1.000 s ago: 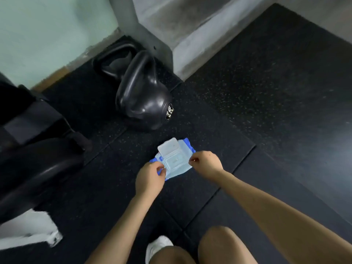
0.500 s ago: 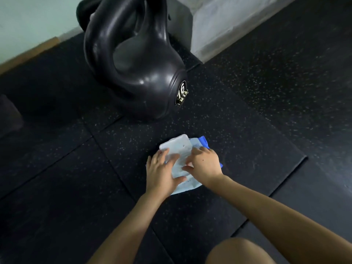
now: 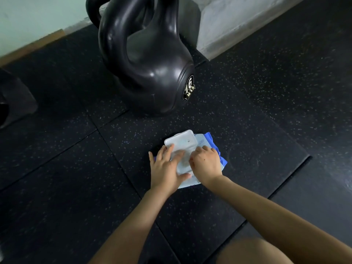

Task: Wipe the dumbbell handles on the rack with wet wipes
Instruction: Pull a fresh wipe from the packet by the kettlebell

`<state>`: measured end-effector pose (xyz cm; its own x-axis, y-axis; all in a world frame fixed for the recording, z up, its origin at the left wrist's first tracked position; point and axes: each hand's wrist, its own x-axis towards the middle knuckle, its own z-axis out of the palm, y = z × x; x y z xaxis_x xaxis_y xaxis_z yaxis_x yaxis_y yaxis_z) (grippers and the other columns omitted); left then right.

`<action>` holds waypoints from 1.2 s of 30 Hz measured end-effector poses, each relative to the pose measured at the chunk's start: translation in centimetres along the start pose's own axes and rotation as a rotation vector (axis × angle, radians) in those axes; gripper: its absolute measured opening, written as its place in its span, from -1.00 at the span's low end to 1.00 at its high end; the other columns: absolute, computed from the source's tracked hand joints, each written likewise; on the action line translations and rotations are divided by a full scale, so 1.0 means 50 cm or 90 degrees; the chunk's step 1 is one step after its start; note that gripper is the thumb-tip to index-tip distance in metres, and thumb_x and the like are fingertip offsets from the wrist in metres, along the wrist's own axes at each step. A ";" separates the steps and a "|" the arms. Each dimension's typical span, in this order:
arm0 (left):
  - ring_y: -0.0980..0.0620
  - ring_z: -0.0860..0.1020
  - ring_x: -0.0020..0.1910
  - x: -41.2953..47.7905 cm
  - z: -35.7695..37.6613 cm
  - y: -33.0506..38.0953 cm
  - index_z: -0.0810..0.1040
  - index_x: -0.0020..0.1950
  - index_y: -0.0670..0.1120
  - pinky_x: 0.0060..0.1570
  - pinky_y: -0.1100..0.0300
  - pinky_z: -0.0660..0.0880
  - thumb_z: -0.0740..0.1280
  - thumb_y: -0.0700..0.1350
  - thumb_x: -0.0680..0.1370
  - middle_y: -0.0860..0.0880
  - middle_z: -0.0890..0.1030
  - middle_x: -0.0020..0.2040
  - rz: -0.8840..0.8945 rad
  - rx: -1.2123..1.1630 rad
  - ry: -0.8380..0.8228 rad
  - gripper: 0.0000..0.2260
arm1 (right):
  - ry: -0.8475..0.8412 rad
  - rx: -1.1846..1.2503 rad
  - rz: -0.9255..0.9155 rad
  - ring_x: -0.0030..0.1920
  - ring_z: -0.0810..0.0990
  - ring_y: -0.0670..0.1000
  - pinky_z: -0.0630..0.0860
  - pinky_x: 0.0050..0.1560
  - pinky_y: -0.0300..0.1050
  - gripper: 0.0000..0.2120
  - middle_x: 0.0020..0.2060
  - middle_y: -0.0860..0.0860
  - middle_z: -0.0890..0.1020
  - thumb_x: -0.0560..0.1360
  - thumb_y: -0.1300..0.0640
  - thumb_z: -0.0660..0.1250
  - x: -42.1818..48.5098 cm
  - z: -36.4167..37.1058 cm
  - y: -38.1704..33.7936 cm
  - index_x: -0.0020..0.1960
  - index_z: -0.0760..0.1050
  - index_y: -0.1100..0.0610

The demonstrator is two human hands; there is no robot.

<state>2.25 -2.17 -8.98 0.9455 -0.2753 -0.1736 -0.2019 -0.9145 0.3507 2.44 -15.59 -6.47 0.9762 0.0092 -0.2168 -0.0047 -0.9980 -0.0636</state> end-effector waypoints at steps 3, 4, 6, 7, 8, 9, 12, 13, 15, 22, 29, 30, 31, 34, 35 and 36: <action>-0.03 0.08 0.50 0.002 -0.009 0.003 0.34 0.41 0.17 0.41 -0.23 -0.18 0.42 0.24 0.34 0.03 0.16 0.52 -0.008 0.011 -0.023 -0.33 | 0.015 0.087 -0.023 -0.22 0.52 0.05 0.25 -0.21 -0.14 -0.91 -0.28 0.00 0.58 0.41 0.17 0.38 -0.006 -0.008 0.015 -0.27 0.59 0.12; -0.01 0.05 0.51 0.003 -0.011 0.005 0.31 0.42 0.19 0.41 -0.22 -0.22 0.40 0.25 0.35 0.05 0.13 0.52 -0.016 0.018 -0.039 -0.34 | 0.006 0.099 -0.031 -0.12 0.51 0.05 0.23 -0.14 -0.13 -0.86 -0.17 0.00 0.58 0.49 0.15 0.28 -0.009 -0.018 0.018 -0.17 0.59 0.12; 0.02 0.03 0.51 0.005 -0.015 0.011 0.27 0.42 0.22 0.41 -0.22 -0.24 0.37 0.27 0.37 0.07 0.10 0.53 -0.034 0.033 -0.061 -0.34 | -0.002 0.124 -0.053 -0.01 0.47 0.04 0.18 -0.09 -0.13 -0.79 -0.05 -0.02 0.55 0.56 0.11 0.16 -0.017 -0.036 0.023 -0.05 0.58 0.11; 0.03 0.04 0.50 0.006 -0.017 0.015 0.27 0.42 0.23 0.41 -0.24 -0.23 0.37 0.28 0.36 0.08 0.11 0.52 -0.039 0.042 -0.063 -0.35 | -0.001 0.134 -0.055 0.01 0.46 0.03 0.17 -0.09 -0.13 -0.78 -0.02 -0.03 0.54 0.57 0.10 0.15 -0.022 -0.049 0.022 -0.02 0.57 0.11; 0.03 0.05 0.50 0.007 -0.018 0.017 0.27 0.41 0.24 0.41 -0.25 -0.21 0.37 0.29 0.36 0.09 0.11 0.52 -0.041 0.047 -0.064 -0.35 | -0.001 0.142 -0.055 0.03 0.45 0.03 0.18 -0.07 -0.12 -0.78 0.00 -0.04 0.54 0.57 0.10 0.14 -0.027 -0.059 0.021 0.00 0.56 0.11; 0.04 0.07 0.49 0.008 -0.019 0.019 0.28 0.40 0.25 0.41 -0.26 -0.20 0.38 0.28 0.35 0.10 0.12 0.51 -0.041 0.049 -0.065 -0.35 | 0.003 0.152 -0.057 0.05 0.45 0.03 0.20 -0.05 -0.11 -0.78 0.02 -0.04 0.54 0.58 0.10 0.13 -0.032 -0.071 0.021 0.02 0.54 0.11; 0.05 0.09 0.49 0.005 -0.022 0.019 0.34 0.37 0.24 0.40 -0.28 -0.21 0.41 0.26 0.33 0.12 0.16 0.49 -0.044 0.036 -0.058 -0.37 | 0.004 0.230 -0.041 0.05 0.48 0.04 0.28 0.07 -0.08 -0.80 0.01 -0.02 0.57 0.59 0.12 0.12 -0.046 -0.111 0.030 0.03 0.50 0.14; 0.05 0.10 0.48 0.004 -0.022 0.019 0.37 0.36 0.21 0.40 -0.29 -0.20 0.42 0.26 0.32 0.11 0.17 0.48 -0.043 0.035 -0.051 -0.38 | 0.015 0.283 -0.029 0.02 0.50 0.07 0.31 0.10 -0.04 -0.83 -0.03 0.00 0.59 0.59 0.15 0.12 -0.050 -0.131 0.036 0.00 0.48 0.16; 0.04 0.13 0.48 0.002 -0.022 0.020 0.45 0.31 0.13 0.40 -0.31 -0.17 0.44 0.25 0.31 0.09 0.22 0.47 -0.044 0.036 -0.040 -0.40 | 0.071 0.423 -0.014 -0.11 0.53 0.11 0.37 0.06 0.03 -0.90 -0.16 0.02 0.59 0.58 0.19 0.14 -0.052 -0.180 0.050 -0.07 0.40 0.17; 0.11 0.45 0.23 0.023 -0.095 0.039 0.53 0.22 0.03 0.30 0.04 0.35 0.53 0.06 0.31 0.11 0.51 0.19 -0.118 -0.312 -0.015 -0.49 | 0.080 0.576 -0.036 -0.41 0.36 -0.16 0.32 -0.37 -0.36 -0.87 -0.36 -0.07 0.44 0.58 0.26 0.18 0.005 -0.294 0.104 -0.14 0.36 0.12; 0.21 0.45 0.26 0.077 -0.264 0.071 0.39 0.37 0.06 0.16 0.31 0.37 0.45 -0.09 0.44 0.06 0.50 0.30 -0.142 -0.756 -0.172 -0.47 | -0.037 0.614 -0.052 -0.44 0.34 -0.20 0.28 -0.43 -0.40 -0.83 -0.38 -0.07 0.43 0.57 0.24 0.22 0.035 -0.352 0.099 -0.19 0.40 0.08; 0.24 0.42 0.27 0.079 -0.276 0.076 0.40 0.35 0.09 0.19 0.34 0.34 0.44 -0.08 0.45 0.10 0.49 0.30 -0.115 -0.727 -0.151 -0.50 | -0.060 0.633 -0.052 -0.47 0.34 -0.23 0.27 -0.45 -0.42 -0.82 -0.40 -0.09 0.42 0.57 0.26 0.23 0.036 -0.354 0.094 -0.19 0.41 0.08; 0.32 0.41 0.26 0.081 -0.279 0.077 0.42 0.32 0.13 0.18 0.41 0.33 0.43 -0.08 0.45 0.16 0.49 0.28 -0.076 -0.692 -0.124 -0.53 | -0.084 0.646 -0.049 -0.50 0.34 -0.24 0.26 -0.47 -0.43 -0.82 -0.41 -0.10 0.42 0.57 0.27 0.23 0.037 -0.354 0.089 -0.19 0.42 0.09; 0.30 0.50 0.14 0.078 -0.276 0.076 0.53 0.11 0.14 0.16 0.36 0.41 0.45 -0.12 0.44 0.18 0.58 0.12 0.038 -0.590 -0.075 -0.70 | -0.139 0.673 -0.033 -0.45 0.39 -0.26 0.31 -0.40 -0.42 -0.84 -0.40 -0.09 0.48 0.56 0.27 0.24 0.038 -0.336 0.078 -0.18 0.47 0.11; 0.23 0.54 0.05 0.079 -0.270 0.073 0.57 -0.01 0.14 0.13 0.23 0.47 0.46 -0.10 0.43 0.18 0.61 0.00 0.044 -0.551 -0.069 -0.80 | -0.145 0.680 -0.023 -0.41 0.43 -0.25 0.36 -0.35 -0.38 -0.85 -0.37 -0.08 0.52 0.56 0.26 0.25 0.039 -0.327 0.077 -0.16 0.49 0.10; 0.20 0.56 -0.06 0.079 -0.265 0.072 0.57 -0.13 0.14 0.07 0.14 0.50 0.46 -0.08 0.43 0.19 0.62 -0.14 0.041 -0.520 -0.068 -0.87 | -0.149 0.687 -0.011 -0.37 0.48 -0.24 0.40 -0.31 -0.37 -0.87 -0.34 -0.07 0.56 0.55 0.25 0.27 0.039 -0.319 0.075 -0.13 0.52 0.09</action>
<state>8.64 -2.60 3.78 0.9006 -0.3847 -0.2023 0.0332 -0.4032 0.9145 7.81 -20.32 8.39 0.9135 0.1481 -0.3790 -0.2890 -0.4195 -0.8605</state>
